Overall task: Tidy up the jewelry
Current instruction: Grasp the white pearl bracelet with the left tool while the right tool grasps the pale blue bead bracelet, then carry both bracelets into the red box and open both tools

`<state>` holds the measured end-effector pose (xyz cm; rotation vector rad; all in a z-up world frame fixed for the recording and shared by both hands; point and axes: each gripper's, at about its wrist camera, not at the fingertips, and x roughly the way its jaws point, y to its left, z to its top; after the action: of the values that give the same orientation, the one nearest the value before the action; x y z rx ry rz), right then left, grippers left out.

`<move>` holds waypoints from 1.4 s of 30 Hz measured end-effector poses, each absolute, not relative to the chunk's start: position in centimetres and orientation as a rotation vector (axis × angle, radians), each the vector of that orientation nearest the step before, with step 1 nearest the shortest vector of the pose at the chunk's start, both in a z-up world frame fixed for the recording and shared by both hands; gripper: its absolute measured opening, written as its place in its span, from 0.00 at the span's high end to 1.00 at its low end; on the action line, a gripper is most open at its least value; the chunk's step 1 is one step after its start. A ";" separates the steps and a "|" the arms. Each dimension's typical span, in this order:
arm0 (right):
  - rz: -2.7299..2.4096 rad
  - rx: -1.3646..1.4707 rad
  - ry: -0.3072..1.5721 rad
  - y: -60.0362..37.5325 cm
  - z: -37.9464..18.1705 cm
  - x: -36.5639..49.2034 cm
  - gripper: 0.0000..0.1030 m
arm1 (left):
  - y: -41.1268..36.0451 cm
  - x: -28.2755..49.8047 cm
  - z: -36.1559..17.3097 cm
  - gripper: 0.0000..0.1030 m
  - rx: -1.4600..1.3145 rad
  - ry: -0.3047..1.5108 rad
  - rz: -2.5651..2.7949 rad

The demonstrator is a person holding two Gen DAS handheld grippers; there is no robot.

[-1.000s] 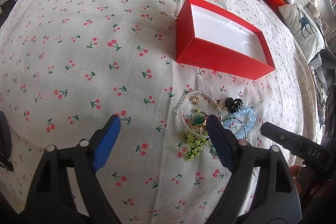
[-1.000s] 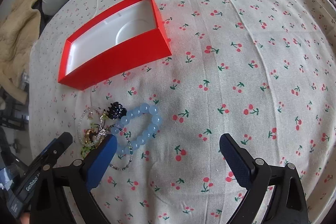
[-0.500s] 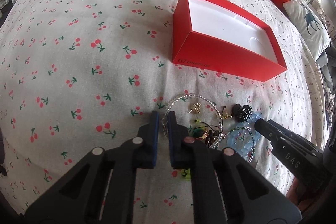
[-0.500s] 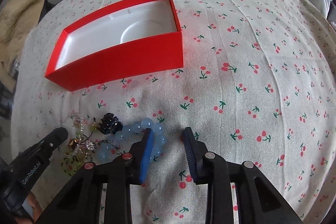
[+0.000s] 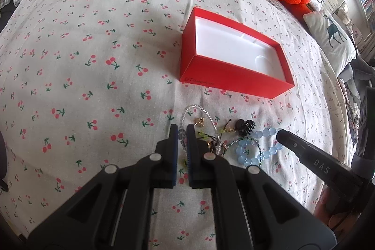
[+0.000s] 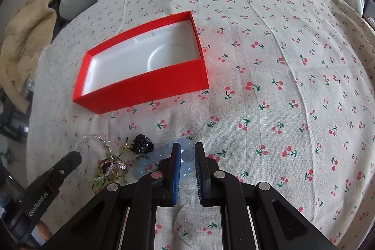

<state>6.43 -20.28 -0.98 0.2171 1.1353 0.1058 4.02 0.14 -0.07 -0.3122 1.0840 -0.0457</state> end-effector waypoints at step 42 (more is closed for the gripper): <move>0.286 0.302 0.893 -16.7 7.1 14.8 0.88 | -2.0 14.1 3.3 0.93 -0.322 0.976 -0.204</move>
<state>14.85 -16.68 7.11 0.3018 0.8933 0.2862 14.13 -2.02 3.25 -0.3220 0.9760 -0.2040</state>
